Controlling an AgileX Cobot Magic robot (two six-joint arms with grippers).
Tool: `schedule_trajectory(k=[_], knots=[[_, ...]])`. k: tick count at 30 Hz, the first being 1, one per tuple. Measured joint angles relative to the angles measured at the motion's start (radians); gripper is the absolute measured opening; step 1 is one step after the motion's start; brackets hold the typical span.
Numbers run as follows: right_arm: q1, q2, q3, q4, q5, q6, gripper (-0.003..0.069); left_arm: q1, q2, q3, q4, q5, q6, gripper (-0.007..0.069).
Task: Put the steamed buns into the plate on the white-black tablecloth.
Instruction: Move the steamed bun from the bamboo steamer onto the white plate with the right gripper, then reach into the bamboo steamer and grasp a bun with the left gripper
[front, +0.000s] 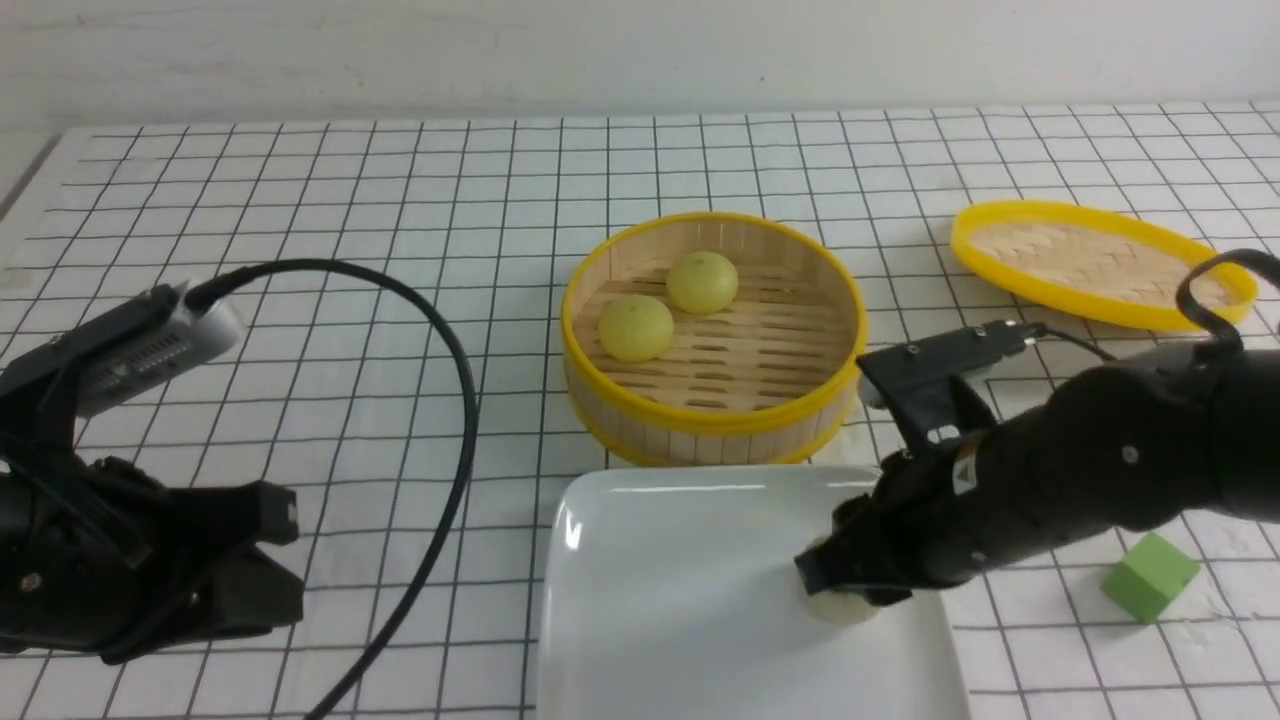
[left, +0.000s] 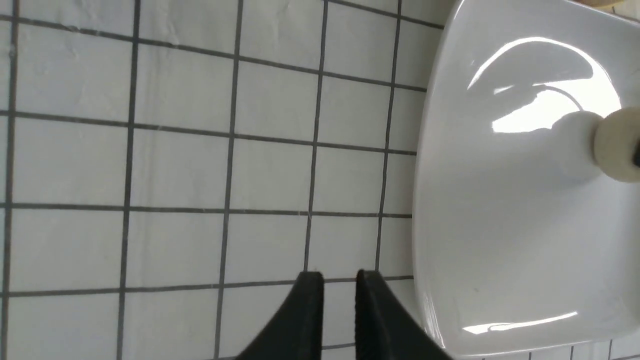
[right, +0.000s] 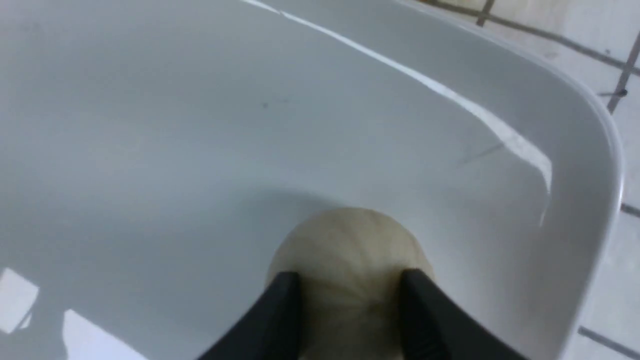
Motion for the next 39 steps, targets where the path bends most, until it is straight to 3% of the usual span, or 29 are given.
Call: schedule_trajectory(k=[2, 3, 7, 12, 13, 14, 15, 18, 22, 26, 30, 33, 39], knots=[[0.000, -0.004, -0.004, 0.002, 0.004, 0.004, 0.0381, 0.000, 0.000, 0.000, 0.001, -0.003, -0.006, 0.0137], [0.000, -0.021, -0.018, 0.001, 0.036, 0.006, 0.0449, 0.000, 0.000, -0.001, 0.001, -0.004, -0.009, 0.0143], [0.000, -0.148, -0.097, -0.062, 0.197, 0.006, 0.0507, 0.000, 0.000, -0.001, 0.001, -0.005, -0.013, 0.0159], [0.000, -0.348, -0.173, -0.218, 0.408, 0.031, 0.0363, 0.000, 0.000, -0.001, 0.007, -0.023, -0.013, 0.0162], [0.000, -0.444, -0.177, -0.287, 0.487, 0.060, 0.0242, 0.000, 0.000, -0.004, 0.010, -0.036, -0.013, 0.0161], [0.000, -0.476, -0.176, -0.317, 0.530, 0.077, 0.0198, 0.000, 0.002, -0.012, 0.014, -0.038, -0.013, 0.0160], [0.000, -0.553, -0.166, -0.357, 0.593, 0.105, 0.0095, 0.000, 0.013, -0.026, 0.021, -0.035, -0.013, 0.0150], [0.000, -0.700, -0.113, -0.430, 0.698, 0.167, -0.0007, 0.000, 0.061, -0.099, 0.033, 0.003, -0.013, 0.0086], [0.000, -0.931, 0.048, -0.480, 0.735, 0.235, -0.0015, -0.052, 0.190, -0.257, 0.041, 0.053, -0.004, 0.0001], [0.000, -1.110, 0.206, -0.488, 0.669, 0.268, -0.0015, -0.193, 0.347, -0.401, 0.074, 0.052, -0.006, 0.0002], [0.000, -1.201, 0.330, -0.494, 0.590, 0.304, -0.0015, -0.320, 0.522, -0.579, 0.135, 0.040, -0.090, 0.0007], [0.000, -1.222, 0.410, -0.506, 0.542, 0.325, -0.0013, -0.402, 0.721, -0.848, 0.249, 0.062, -0.222, 0.0065], [0.000, -1.223, 0.422, -0.510, 0.495, 0.327, -0.0009, -0.450, 0.973, -1.200, 0.354, 0.139, -0.314, 0.0226]])
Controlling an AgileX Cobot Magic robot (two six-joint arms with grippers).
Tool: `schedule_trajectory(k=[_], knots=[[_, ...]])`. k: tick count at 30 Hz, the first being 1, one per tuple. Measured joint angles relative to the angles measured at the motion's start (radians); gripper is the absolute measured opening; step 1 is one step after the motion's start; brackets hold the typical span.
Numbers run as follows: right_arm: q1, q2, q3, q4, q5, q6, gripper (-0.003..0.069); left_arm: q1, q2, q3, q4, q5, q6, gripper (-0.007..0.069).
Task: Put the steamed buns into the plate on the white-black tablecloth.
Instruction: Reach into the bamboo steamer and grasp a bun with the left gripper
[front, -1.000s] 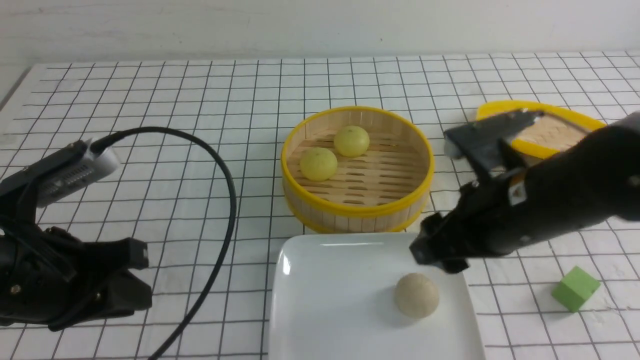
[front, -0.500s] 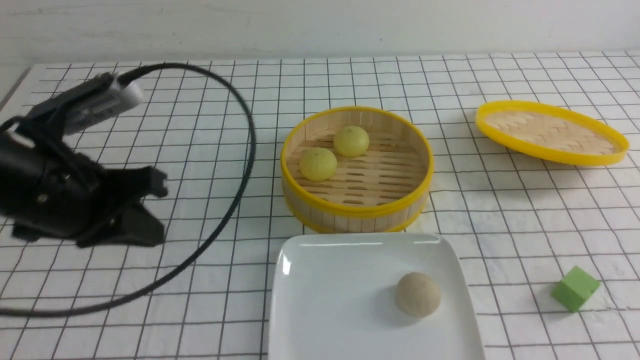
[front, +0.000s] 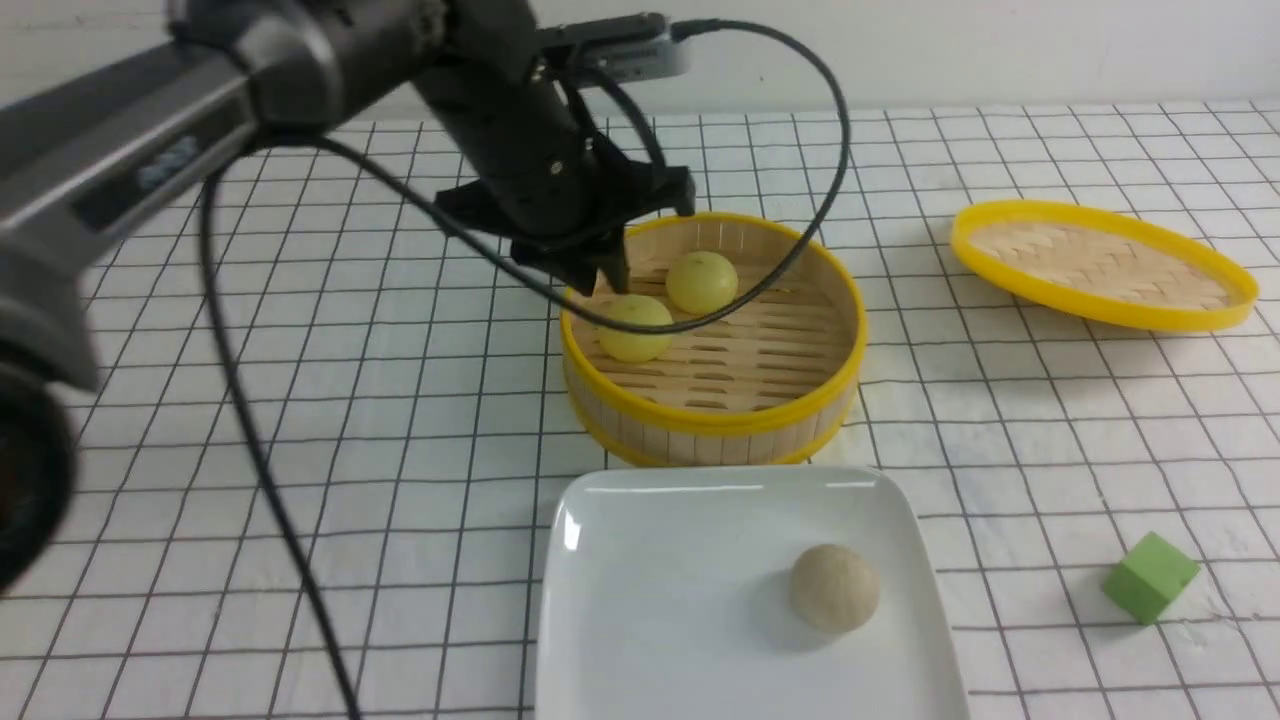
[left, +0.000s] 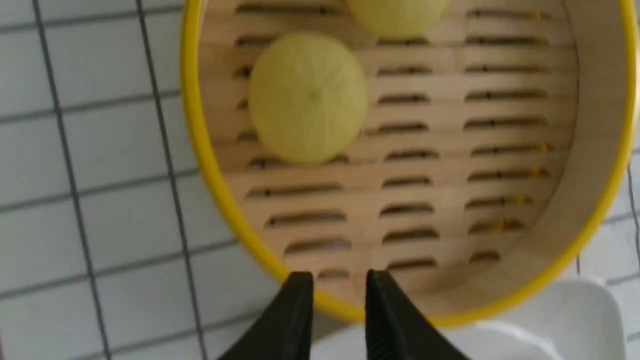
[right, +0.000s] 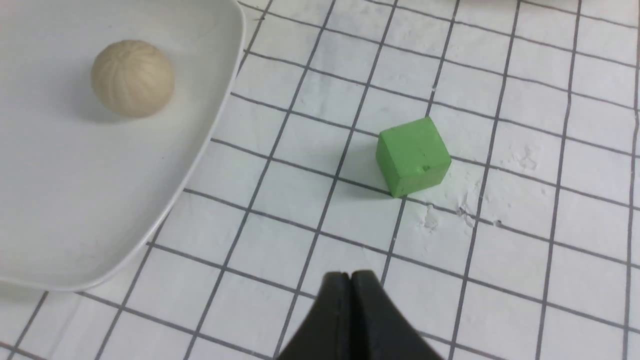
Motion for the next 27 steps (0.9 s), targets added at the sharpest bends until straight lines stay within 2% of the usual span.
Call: schedule_trajectory(k=[2, 3, 6, 11, 17, 21, 23, 24, 27], knots=[[0.000, 0.000, 0.000, 0.000, -0.004, 0.000, -0.0008, -0.007, 0.120, -0.181, -0.002, 0.022, -0.010, 0.0332], [0.000, 0.000, 0.000, 0.000, -0.004, 0.000, -0.0008, -0.007, 0.137, -0.181, -0.003, 0.022, -0.011, 0.0338], [0.000, 0.000, 0.000, 0.000, -0.006, 0.000, -0.0006, -0.007, 0.264, -0.366, -0.008, 0.034, -0.013, 0.0418], [0.000, 0.000, 0.000, 0.000, -0.008, 0.000, -0.0002, -0.007, 0.382, -0.507, -0.020, 0.035, -0.013, 0.0436], [0.000, 0.000, 0.000, -0.001, -0.016, 0.000, 0.0001, -0.007, 0.454, -0.524, -0.027, -0.019, -0.013, 0.0418], [0.000, 0.000, 0.000, -0.001, -0.018, 0.000, 0.0003, -0.007, 0.492, -0.524, -0.035, -0.039, -0.015, 0.0328], [0.000, 0.000, 0.000, -0.001, -0.018, 0.000, 0.0005, -0.007, 0.492, -0.526, -0.047, -0.038, -0.019, 0.0244], [0.000, 0.000, 0.000, -0.001, -0.019, 0.000, 0.0005, -0.007, 0.492, -0.528, -0.059, -0.034, -0.021, 0.0152], [0.000, 0.000, 0.000, -0.001, -0.019, 0.000, 0.0008, -0.007, 0.492, -0.544, -0.074, -0.003, -0.032, 0.0039]])
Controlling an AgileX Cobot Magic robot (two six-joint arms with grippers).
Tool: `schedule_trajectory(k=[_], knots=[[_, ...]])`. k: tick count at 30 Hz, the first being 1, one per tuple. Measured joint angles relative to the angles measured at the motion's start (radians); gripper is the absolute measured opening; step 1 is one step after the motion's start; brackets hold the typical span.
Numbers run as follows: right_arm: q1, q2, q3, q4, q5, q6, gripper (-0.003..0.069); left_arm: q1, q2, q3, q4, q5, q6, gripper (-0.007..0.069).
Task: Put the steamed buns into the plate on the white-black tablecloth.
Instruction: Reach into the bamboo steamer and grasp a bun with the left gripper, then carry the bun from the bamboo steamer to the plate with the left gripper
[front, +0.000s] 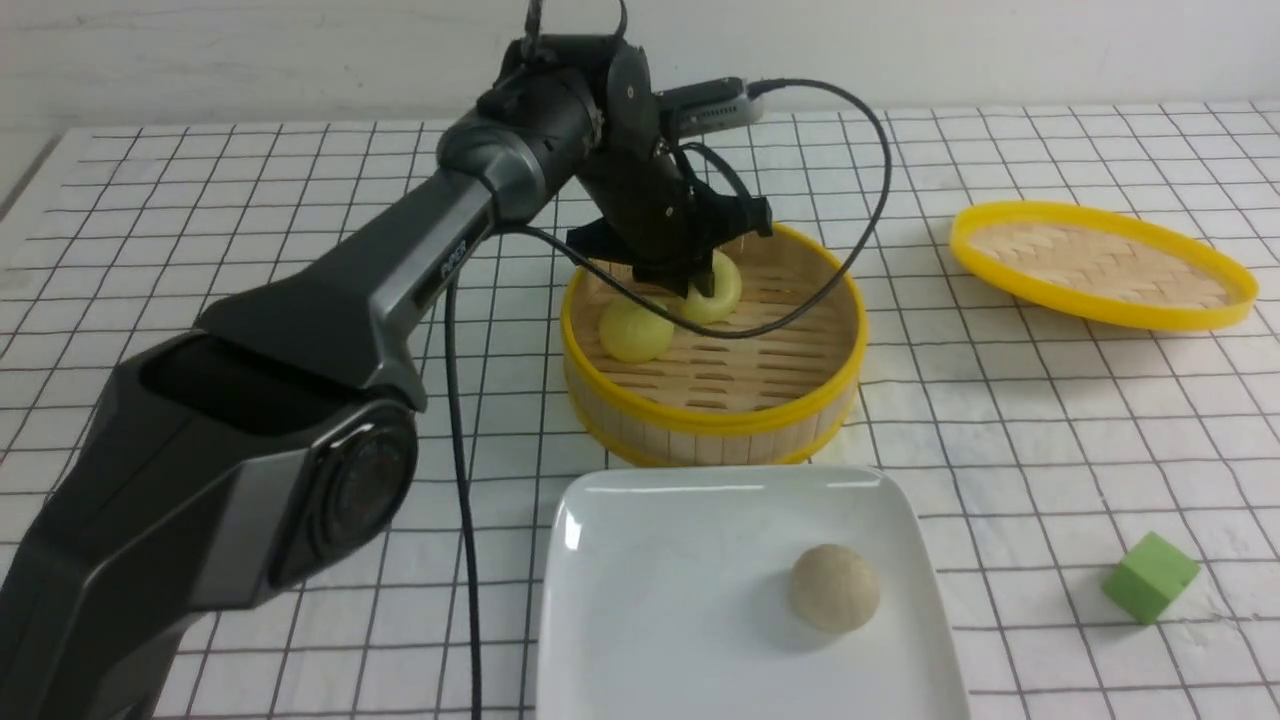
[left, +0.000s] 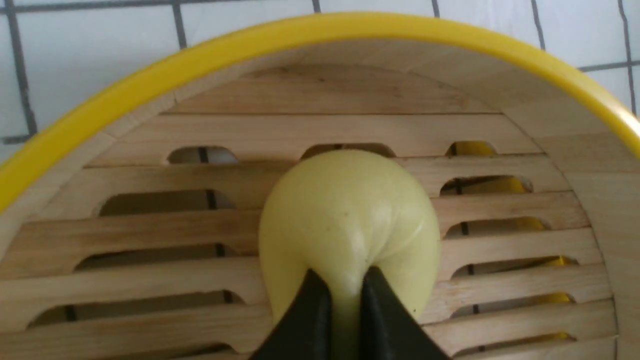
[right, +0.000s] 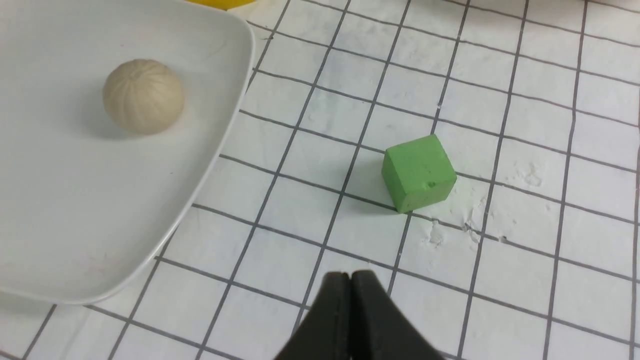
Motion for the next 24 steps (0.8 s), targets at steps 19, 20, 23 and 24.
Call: schedule_trajectory(k=[19, 20, 23, 24], knots=[[0.000, -0.001, 0.000, -0.002, 0.028, 0.011, 0.0030, -0.016, -0.476, 0.032, -0.099, 0.181, 0.105, 0.0022], [0.000, -0.001, 0.000, -0.002, 0.028, 0.011, 0.0030, -0.018, -0.497, 0.053, -0.099, 0.181, 0.107, 0.0022], [0.000, -0.001, 0.000, -0.002, 0.030, 0.012, 0.0036, -0.058, -0.652, 0.426, -0.071, 0.181, 0.121, 0.0022], [0.000, -0.001, 0.000, -0.003, 0.028, 0.012, 0.0036, -0.071, -0.685, 0.531, -0.055, 0.181, 0.124, 0.0022]])
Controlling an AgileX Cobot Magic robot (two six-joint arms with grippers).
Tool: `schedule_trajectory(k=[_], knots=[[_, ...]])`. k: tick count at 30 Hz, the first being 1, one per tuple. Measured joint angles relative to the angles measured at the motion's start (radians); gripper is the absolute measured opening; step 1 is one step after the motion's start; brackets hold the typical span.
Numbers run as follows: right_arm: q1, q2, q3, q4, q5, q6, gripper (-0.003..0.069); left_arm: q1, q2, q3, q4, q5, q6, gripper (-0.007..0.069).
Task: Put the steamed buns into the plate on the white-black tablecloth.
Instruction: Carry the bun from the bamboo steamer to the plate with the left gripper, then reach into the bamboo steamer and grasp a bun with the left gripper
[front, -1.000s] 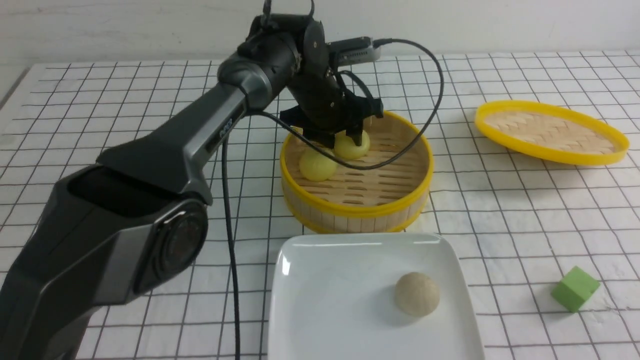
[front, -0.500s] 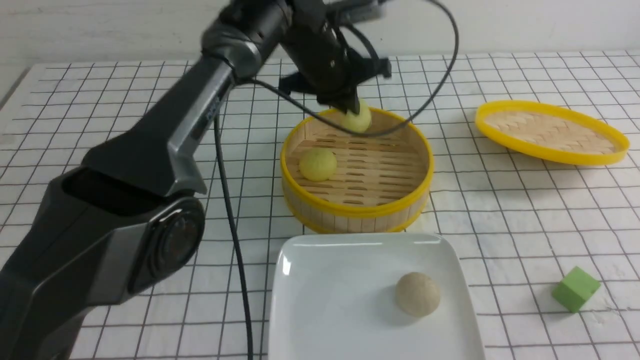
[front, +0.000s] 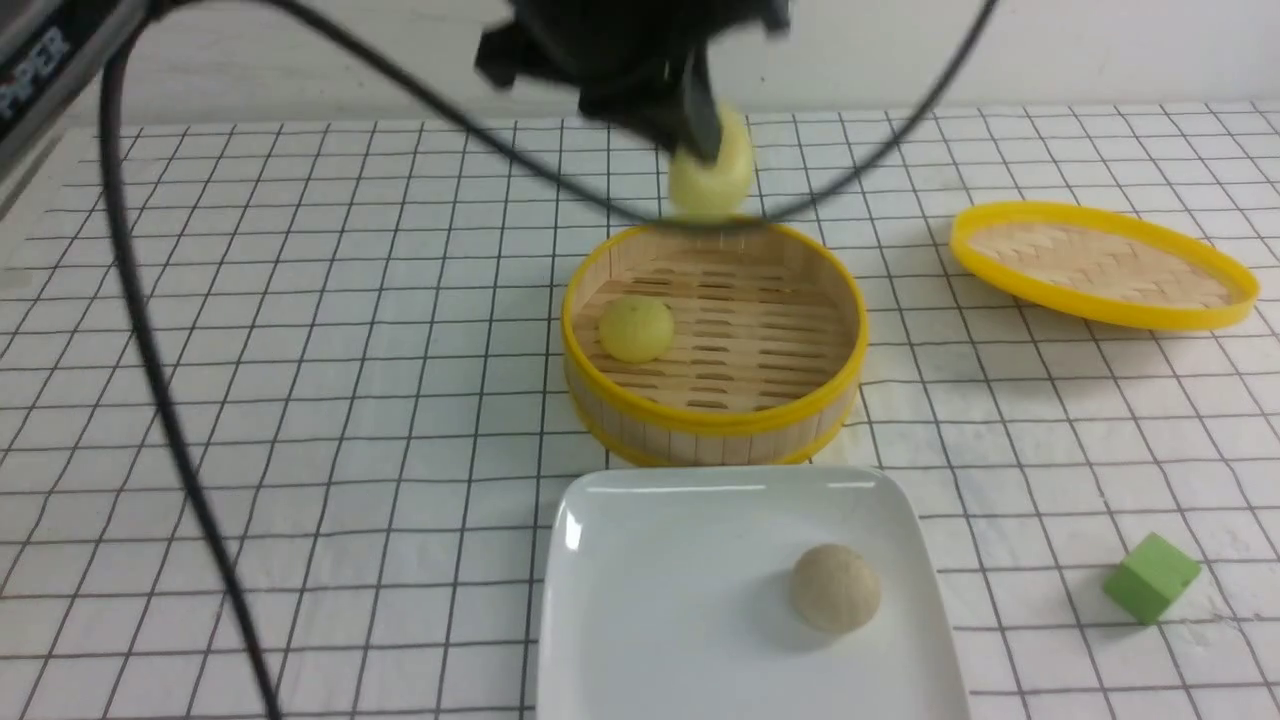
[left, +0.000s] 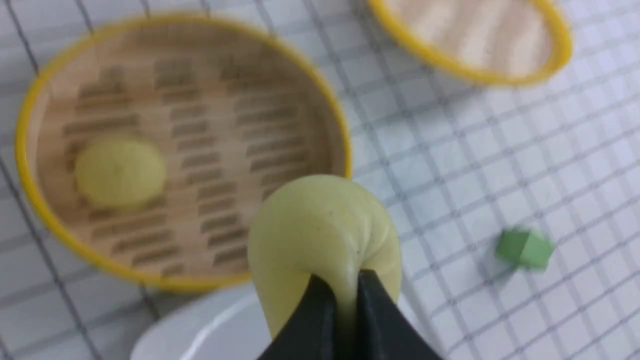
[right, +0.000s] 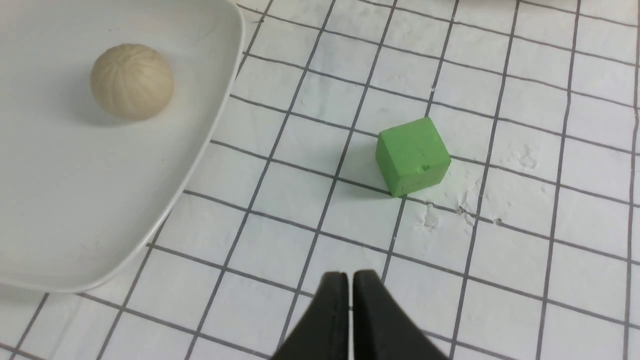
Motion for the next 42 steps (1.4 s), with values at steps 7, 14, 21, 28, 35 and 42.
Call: schedule_trajectory(k=[7, 14, 21, 28, 35, 42], knots=[[0.000, 0.000, 0.000, 0.000, -0.012, -0.001, 0.0041, -0.096, -0.059, 0.490, 0.076, -0.137, -0.047, 0.0039], [0.000, 0.000, 0.000, 0.000, -0.025, -0.001, 0.0050, -0.129, -0.028, 0.597, 0.087, -0.383, -0.052, 0.0185], [0.000, 0.000, 0.000, 0.000, -0.032, -0.001, 0.0061, -0.129, 0.011, 0.568, 0.148, -0.393, -0.054, 0.0437], [0.000, 0.000, 0.000, 0.001, -0.055, -0.001, 0.0072, -0.128, 0.017, 0.308, 0.355, -0.208, -0.172, 0.0441], [0.000, 0.000, 0.000, 0.001, -0.054, -0.004, 0.0080, -0.028, 0.154, -0.022, 0.411, -0.047, -0.279, 0.0048], [0.000, 0.000, 0.000, 0.004, -0.053, -0.004, 0.0089, 0.054, 0.306, -0.196, 0.256, -0.029, -0.199, 0.0014]])
